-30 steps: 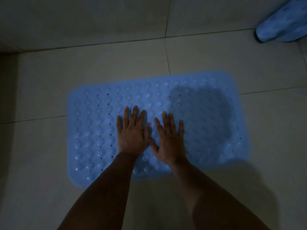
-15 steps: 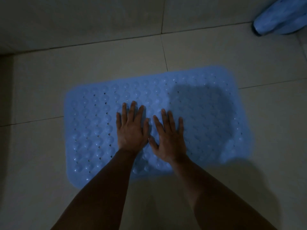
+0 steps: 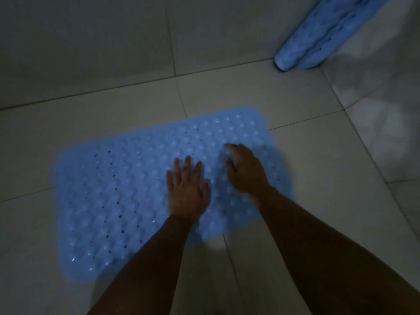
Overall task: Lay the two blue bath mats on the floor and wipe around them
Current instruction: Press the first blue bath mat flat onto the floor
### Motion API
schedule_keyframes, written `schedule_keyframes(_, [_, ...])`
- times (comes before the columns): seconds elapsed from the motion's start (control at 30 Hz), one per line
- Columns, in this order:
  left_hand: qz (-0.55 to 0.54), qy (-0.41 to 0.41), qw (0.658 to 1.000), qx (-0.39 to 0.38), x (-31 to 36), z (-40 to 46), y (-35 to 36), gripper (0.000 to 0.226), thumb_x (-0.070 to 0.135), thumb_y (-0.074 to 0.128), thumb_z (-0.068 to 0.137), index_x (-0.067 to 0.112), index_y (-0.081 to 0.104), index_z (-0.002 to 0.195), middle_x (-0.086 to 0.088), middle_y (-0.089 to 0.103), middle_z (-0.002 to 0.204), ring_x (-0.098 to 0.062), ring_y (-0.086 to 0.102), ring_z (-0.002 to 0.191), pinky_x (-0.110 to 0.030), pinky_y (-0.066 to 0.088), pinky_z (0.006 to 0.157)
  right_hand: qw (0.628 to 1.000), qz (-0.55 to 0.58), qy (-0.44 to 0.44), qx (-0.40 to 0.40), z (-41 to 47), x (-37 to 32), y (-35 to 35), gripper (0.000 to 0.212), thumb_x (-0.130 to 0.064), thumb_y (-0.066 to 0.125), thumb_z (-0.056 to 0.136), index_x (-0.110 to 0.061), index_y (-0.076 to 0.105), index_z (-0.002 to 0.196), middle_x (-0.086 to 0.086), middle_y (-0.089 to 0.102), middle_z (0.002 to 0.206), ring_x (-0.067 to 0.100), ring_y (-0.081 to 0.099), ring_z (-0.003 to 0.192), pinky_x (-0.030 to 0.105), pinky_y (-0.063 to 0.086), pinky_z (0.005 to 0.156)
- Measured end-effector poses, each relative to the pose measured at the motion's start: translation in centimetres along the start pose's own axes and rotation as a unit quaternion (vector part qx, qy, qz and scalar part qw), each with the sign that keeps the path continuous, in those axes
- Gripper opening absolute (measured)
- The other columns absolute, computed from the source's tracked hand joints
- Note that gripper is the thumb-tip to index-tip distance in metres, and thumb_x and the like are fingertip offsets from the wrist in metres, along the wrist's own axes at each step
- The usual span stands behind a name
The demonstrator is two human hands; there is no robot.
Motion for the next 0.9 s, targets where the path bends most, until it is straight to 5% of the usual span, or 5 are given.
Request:
schedule_keyframes(0.27, [0.074,0.107,0.991,-0.04,7.5,3.8,7.0,0.076,0.061,0.023,0.102,0.018,0.022,0.164,-0.012,0.008,0.173,-0.038,-0.004,0.159,-0.068,0.004,0.123,0.995,-0.033,0.028,0.093,-0.9,8.1,-3.6,0.054,-0.041,0.04,0.097,-0.013,0.059,0.138,0.014,0.063,0.134,0.037,0.057,0.127,0.054,0.049,0.103])
schedule_keyframes(0.37, [0.098,0.114,0.988,-0.034,7.4,3.5,8.0,0.083,0.069,0.024,0.101,0.018,0.008,0.166,-0.011,-0.002,0.174,-0.038,-0.011,0.159,-0.068,0.001,0.123,0.994,-0.031,0.022,0.099,-1.5,9.3,-3.3,0.047,-0.038,0.044,0.098,-0.016,0.06,0.137,0.012,0.063,0.133,0.036,0.057,0.125,0.051,0.05,0.102])
schedule_keyframes(0.9, [0.136,0.112,0.983,-0.045,7.5,3.3,7.8,0.083,0.069,0.014,0.102,0.016,0.003,0.166,-0.013,-0.012,0.173,-0.036,-0.016,0.158,-0.068,0.003,0.123,0.991,-0.012,0.048,0.125,-2.4,11.1,-3.2,0.04,-0.037,0.046,0.1,-0.016,0.062,0.13,0.009,0.062,0.128,0.031,0.055,0.125,0.046,0.051,0.1])
Point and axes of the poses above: each hand's wrist, its own z-axis towards the middle knuckle, its own y-axis out of the palm, x = y × z, the point moved 6 cm from there along z, towards the middle knuckle
